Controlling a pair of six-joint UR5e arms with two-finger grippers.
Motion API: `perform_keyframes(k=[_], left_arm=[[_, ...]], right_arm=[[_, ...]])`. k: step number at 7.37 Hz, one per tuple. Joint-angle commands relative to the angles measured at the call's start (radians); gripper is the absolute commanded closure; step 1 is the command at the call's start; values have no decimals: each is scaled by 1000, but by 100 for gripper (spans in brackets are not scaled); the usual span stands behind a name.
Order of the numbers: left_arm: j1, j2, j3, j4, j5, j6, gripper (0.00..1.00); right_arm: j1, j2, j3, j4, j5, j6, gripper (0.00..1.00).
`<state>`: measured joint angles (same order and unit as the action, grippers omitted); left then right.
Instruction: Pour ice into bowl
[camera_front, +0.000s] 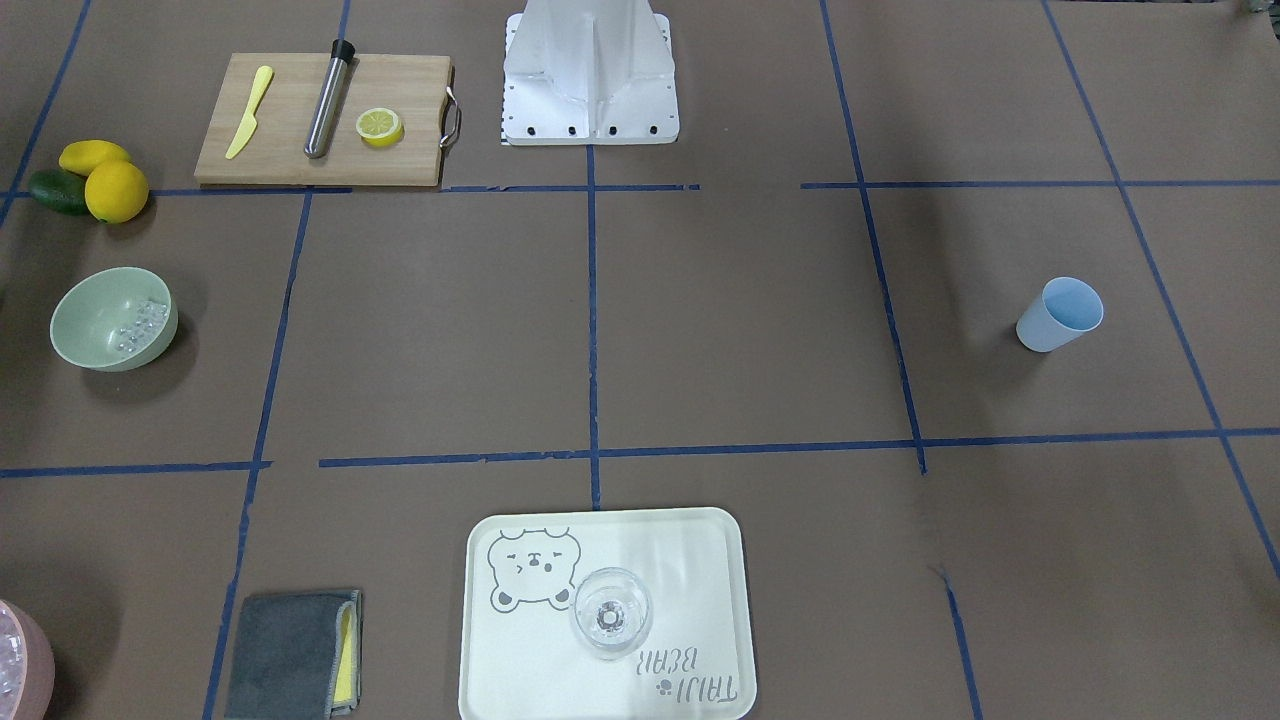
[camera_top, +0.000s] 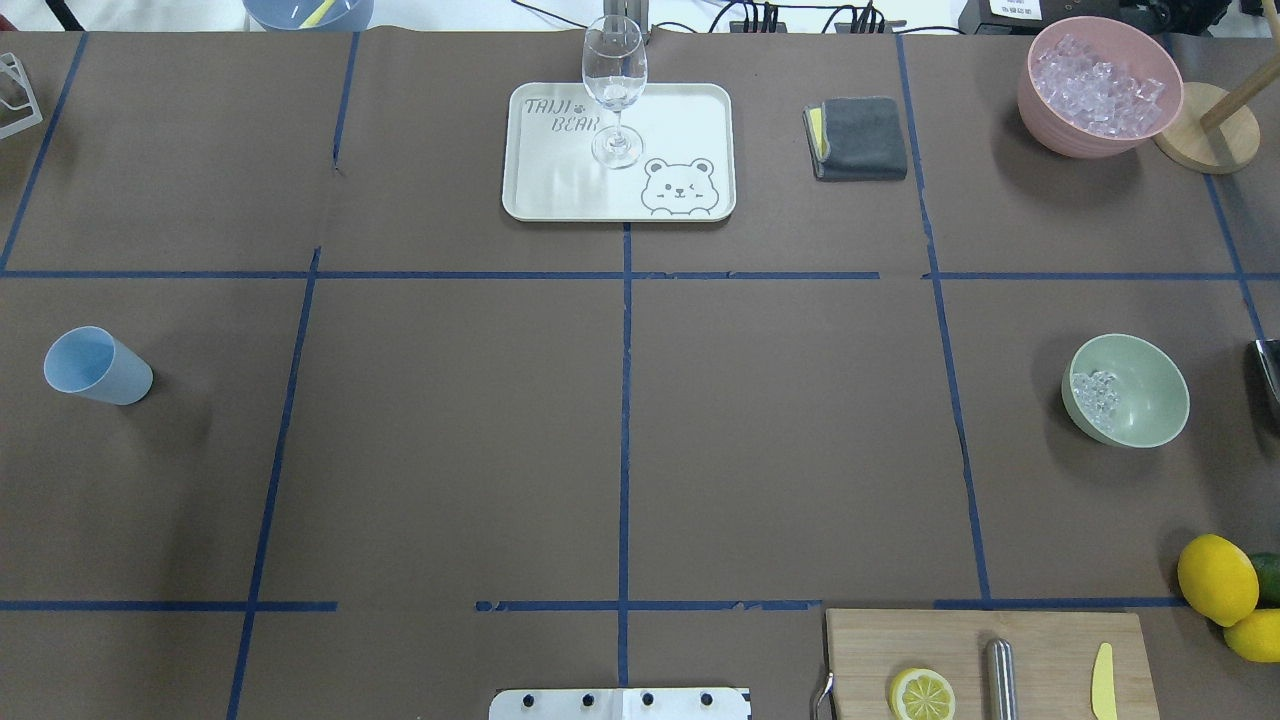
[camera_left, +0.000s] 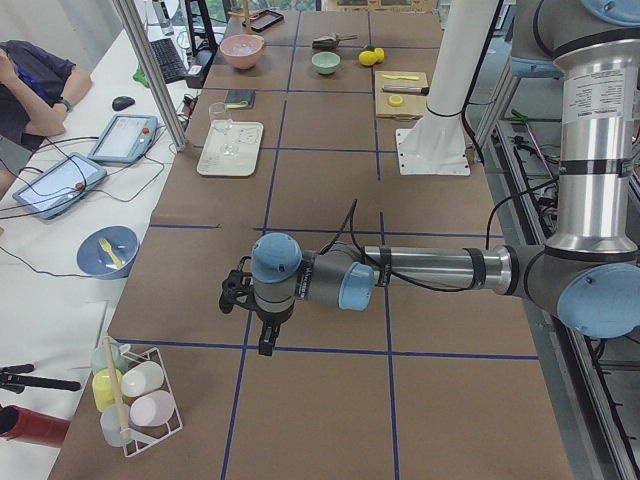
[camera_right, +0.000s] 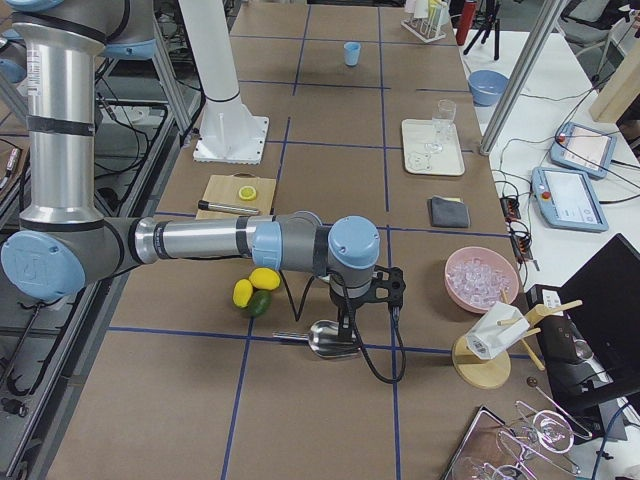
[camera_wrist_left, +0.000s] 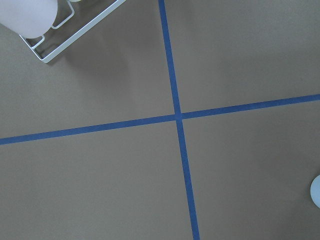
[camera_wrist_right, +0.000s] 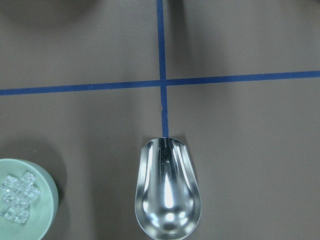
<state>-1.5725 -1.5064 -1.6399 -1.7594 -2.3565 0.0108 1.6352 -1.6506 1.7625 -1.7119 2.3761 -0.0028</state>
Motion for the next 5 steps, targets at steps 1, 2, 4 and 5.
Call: perform_keyframes(k=[1, 2, 4, 5], left_arm=[[0, 0, 0, 0, -1, 1, 0], [0, 0, 0, 0, -1, 1, 0], [0, 0, -1, -2, -1, 1, 0], [0, 0, 0, -2, -1, 3, 0]], right_arm=[[0, 2, 0, 0, 2, 1, 0], [0, 8, -2, 0, 0, 1, 0], [0, 9, -2, 0, 0, 3, 0], [0, 9, -2, 0, 2, 6, 0]])
